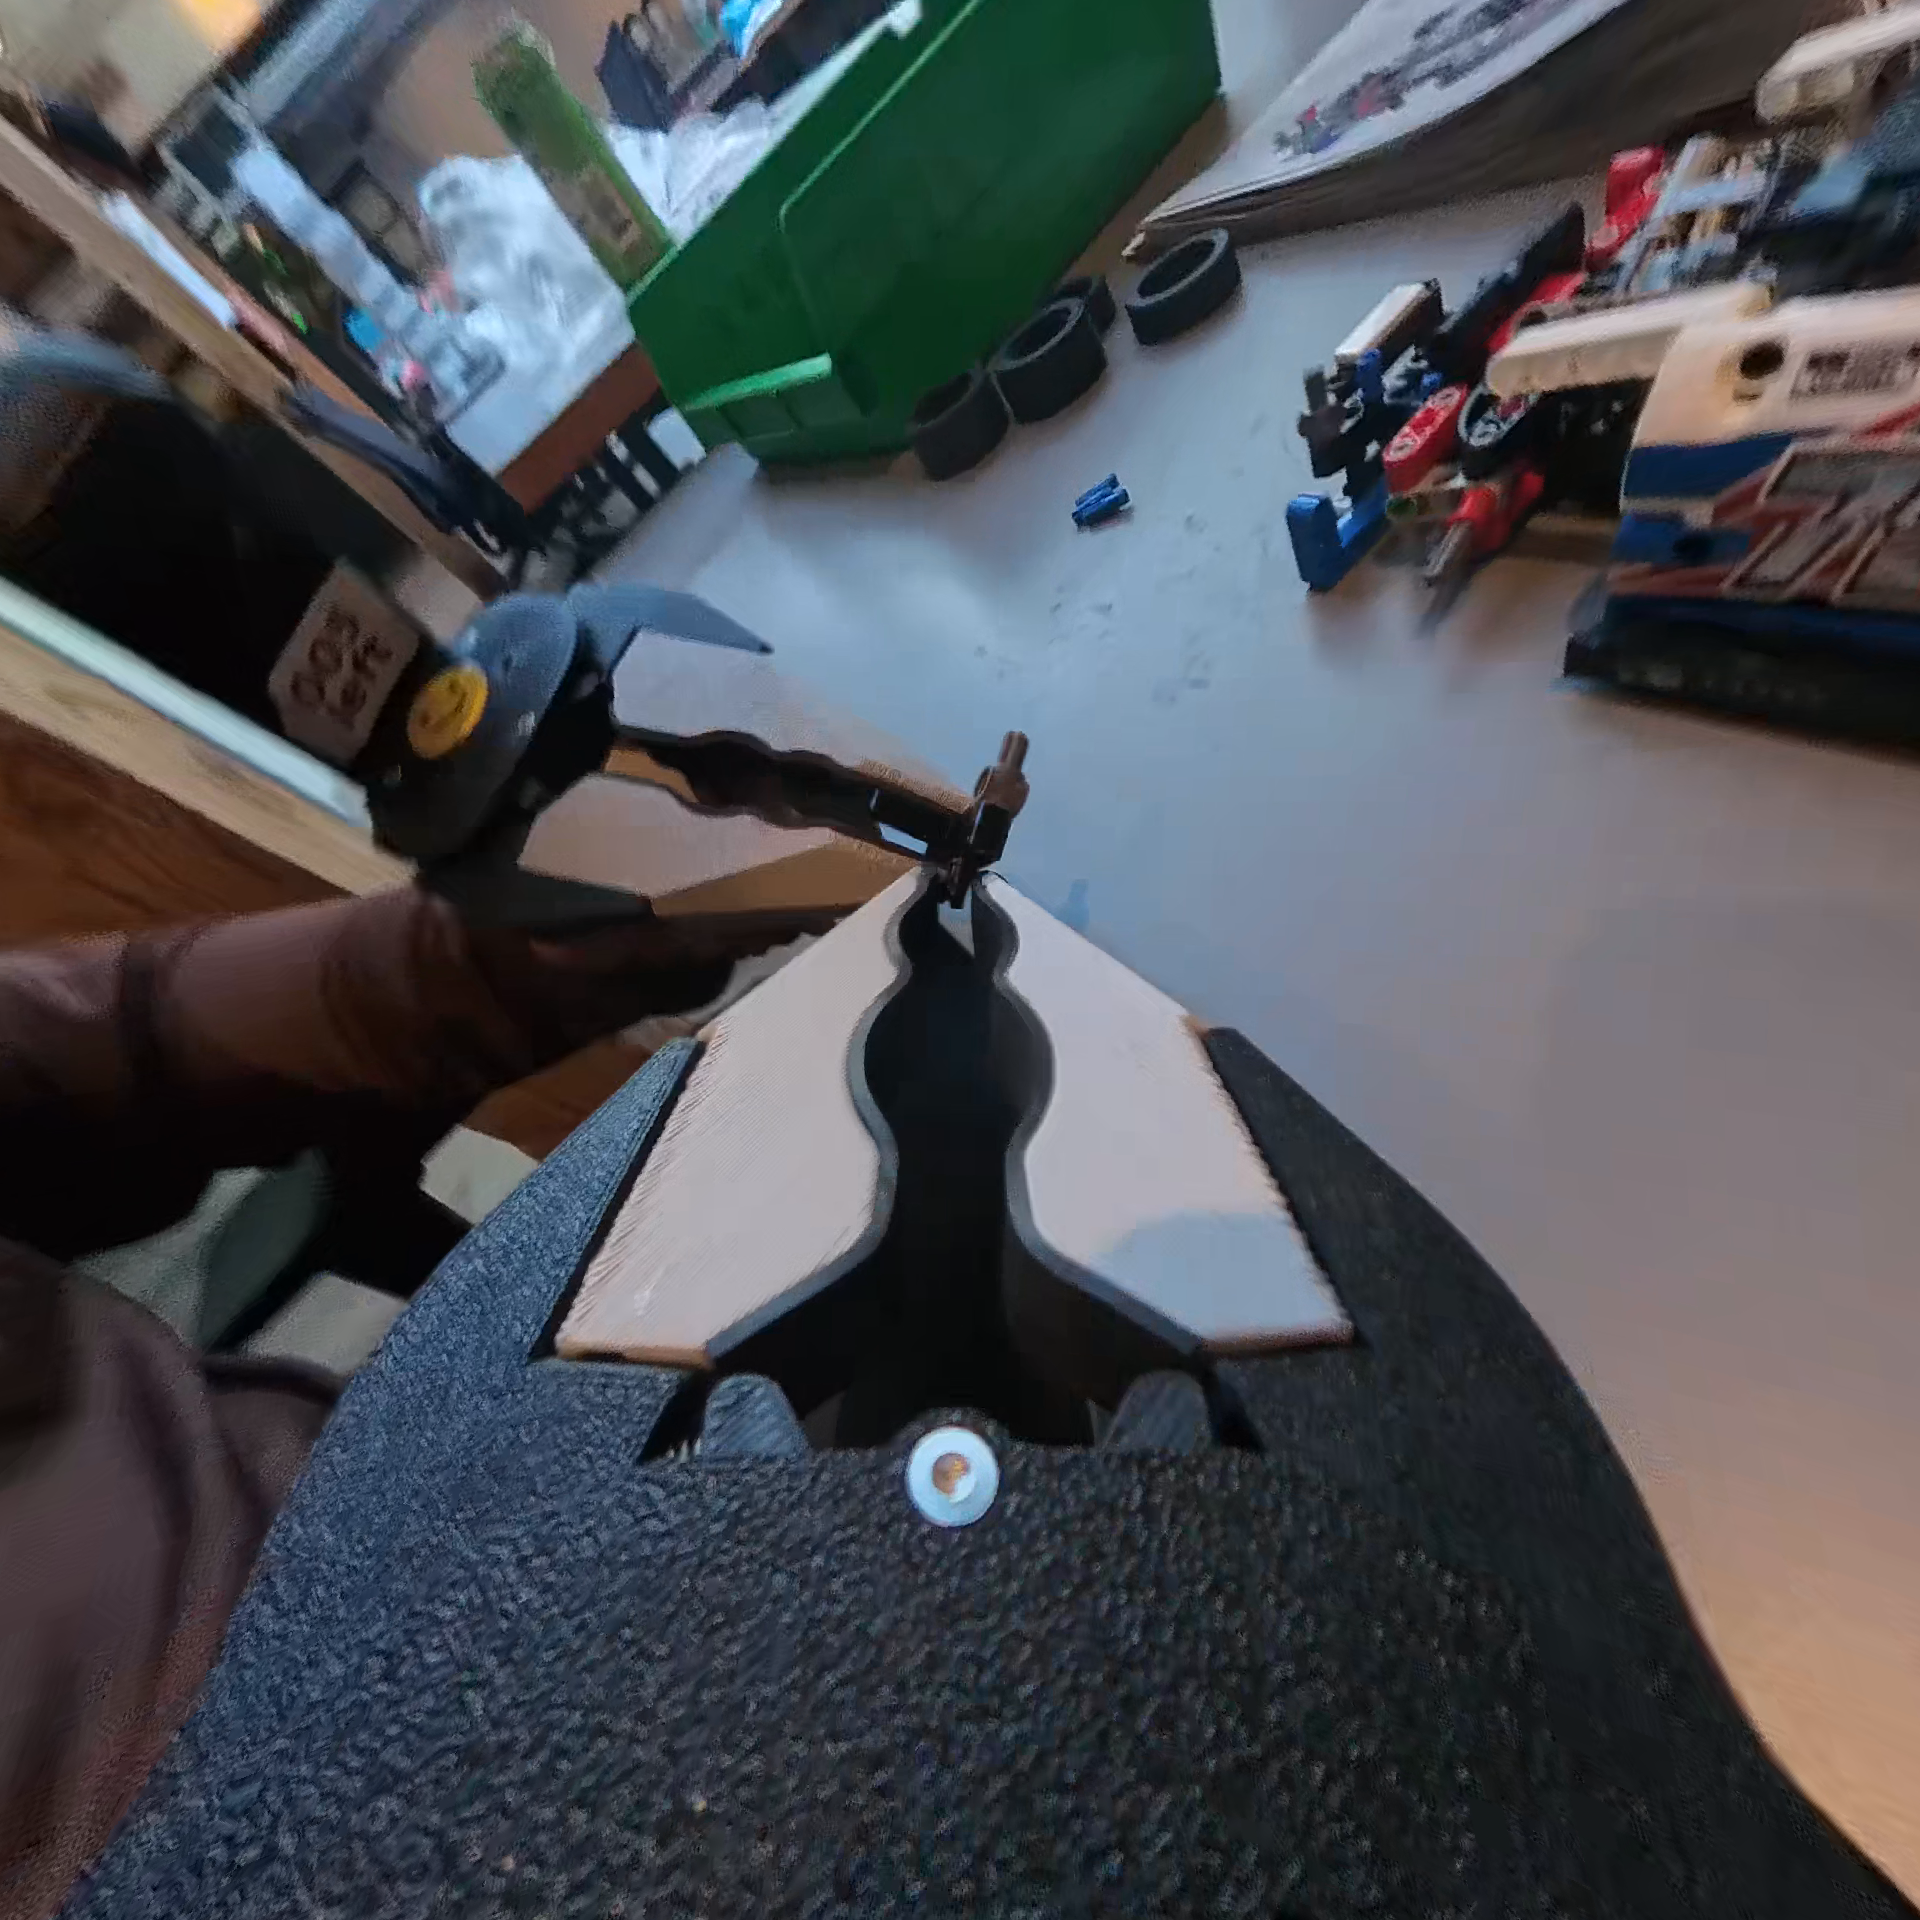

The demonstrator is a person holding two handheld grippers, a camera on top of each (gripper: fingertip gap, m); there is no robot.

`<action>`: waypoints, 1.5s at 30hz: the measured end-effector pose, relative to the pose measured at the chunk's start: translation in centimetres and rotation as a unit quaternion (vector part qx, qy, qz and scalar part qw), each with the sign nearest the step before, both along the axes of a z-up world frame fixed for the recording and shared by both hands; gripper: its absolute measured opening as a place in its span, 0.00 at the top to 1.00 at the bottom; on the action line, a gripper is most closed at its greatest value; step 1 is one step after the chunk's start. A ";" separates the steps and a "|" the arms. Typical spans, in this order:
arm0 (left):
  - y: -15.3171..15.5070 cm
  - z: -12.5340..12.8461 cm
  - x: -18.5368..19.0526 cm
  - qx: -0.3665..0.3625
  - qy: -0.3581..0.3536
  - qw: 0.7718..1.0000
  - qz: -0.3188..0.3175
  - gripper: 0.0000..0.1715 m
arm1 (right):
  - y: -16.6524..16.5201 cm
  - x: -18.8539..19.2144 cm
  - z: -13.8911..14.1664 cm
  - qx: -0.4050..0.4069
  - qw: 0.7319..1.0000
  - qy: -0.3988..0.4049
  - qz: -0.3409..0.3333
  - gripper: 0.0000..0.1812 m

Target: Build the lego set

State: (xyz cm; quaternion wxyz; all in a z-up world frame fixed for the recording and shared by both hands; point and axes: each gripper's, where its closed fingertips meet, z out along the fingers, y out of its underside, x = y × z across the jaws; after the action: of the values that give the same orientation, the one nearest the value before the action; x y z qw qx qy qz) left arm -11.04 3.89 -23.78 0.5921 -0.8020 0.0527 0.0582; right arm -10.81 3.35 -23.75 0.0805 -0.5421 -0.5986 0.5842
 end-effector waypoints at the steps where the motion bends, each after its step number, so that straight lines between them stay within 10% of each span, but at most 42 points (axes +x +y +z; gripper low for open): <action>1: 0.0 0.1 0.2 0.003 -0.022 1.000 -0.010 0.97 | 0.0 0.3 0.1 0.022 1.000 0.011 0.012 0.97; 17: -2.5 3.5 4.4 0.064 -0.164 0.967 -0.187 0.97 | -3.3 3.5 2.8 0.064 0.981 0.105 0.149 0.89; 24: -2.9 -1.8 -4.4 -0.121 0.007 0.991 0.052 0.97 | -1.0 3.5 0.6 0.193 0.970 0.083 0.118 0.89; 28: -3.4 -4.3 -6.4 -0.218 -0.052 0.971 0.087 0.97 | 0.2 4.1 0.3 0.209 0.969 0.078 0.106 0.89; 45: -5.8 -2.9 -7.0 -0.147 -0.132 0.966 0.165 0.63 | 1.9 4.7 -1.3 0.215 0.970 0.085 0.082 0.87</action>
State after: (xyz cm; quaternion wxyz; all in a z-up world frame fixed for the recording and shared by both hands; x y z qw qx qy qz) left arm -18.04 -1.89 -26.71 0.4515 -0.8785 -0.1511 0.0400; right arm -6.11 5.27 -25.02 0.1976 -0.4097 -0.7432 0.4907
